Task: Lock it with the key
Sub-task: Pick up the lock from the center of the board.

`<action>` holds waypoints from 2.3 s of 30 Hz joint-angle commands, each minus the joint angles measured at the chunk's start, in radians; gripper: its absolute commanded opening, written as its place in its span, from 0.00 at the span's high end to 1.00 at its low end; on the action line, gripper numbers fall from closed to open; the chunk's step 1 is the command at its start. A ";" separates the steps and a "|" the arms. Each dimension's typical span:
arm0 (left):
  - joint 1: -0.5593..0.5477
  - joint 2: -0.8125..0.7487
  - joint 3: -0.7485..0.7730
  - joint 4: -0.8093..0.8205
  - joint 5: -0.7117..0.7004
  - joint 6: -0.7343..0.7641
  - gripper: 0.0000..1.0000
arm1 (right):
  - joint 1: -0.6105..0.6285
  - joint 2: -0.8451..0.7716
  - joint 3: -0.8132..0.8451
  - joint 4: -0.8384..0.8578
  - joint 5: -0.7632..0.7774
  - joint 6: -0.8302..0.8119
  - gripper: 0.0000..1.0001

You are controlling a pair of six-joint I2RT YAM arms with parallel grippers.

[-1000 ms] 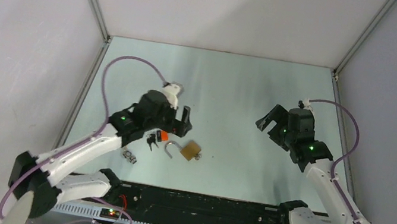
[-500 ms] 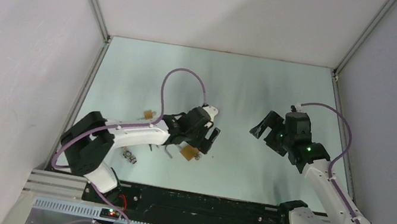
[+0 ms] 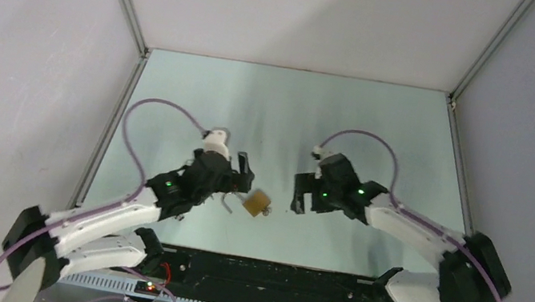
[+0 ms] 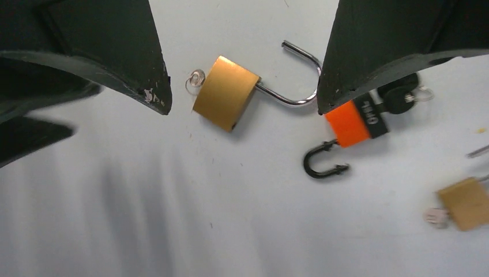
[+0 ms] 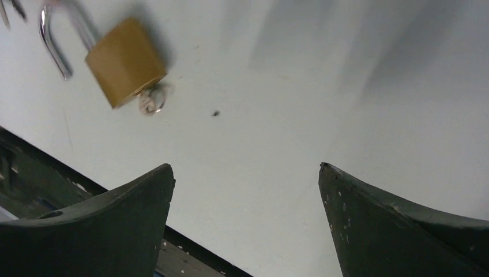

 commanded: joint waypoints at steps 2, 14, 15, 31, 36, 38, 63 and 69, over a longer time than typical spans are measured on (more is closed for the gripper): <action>0.111 -0.268 -0.033 -0.084 -0.116 -0.151 0.00 | 0.202 0.217 0.221 0.013 0.082 -0.186 0.01; 0.173 -0.442 0.134 -0.253 -0.243 -0.086 0.00 | 0.405 0.610 0.600 -0.187 0.158 -0.325 0.01; 0.173 -0.448 0.141 -0.259 -0.260 -0.087 0.00 | 0.408 0.620 0.612 -0.195 0.160 -0.330 0.01; 0.174 -0.511 0.139 -0.288 -0.311 -0.070 0.00 | 0.414 0.846 0.853 -0.323 0.145 -0.382 0.05; 0.175 -0.513 0.134 -0.289 -0.308 -0.062 0.00 | 0.413 0.876 0.858 -0.332 0.172 -0.386 0.05; 0.175 -0.514 0.131 -0.289 -0.306 -0.060 0.00 | 0.410 0.883 0.859 -0.332 0.173 -0.386 0.04; 0.176 -0.523 0.137 -0.290 -0.220 -0.056 0.00 | 0.155 0.461 0.582 0.098 -0.216 0.032 0.52; 0.175 -0.466 0.170 -0.269 -0.112 -0.033 0.00 | 0.065 0.306 0.487 0.292 -0.260 0.321 0.51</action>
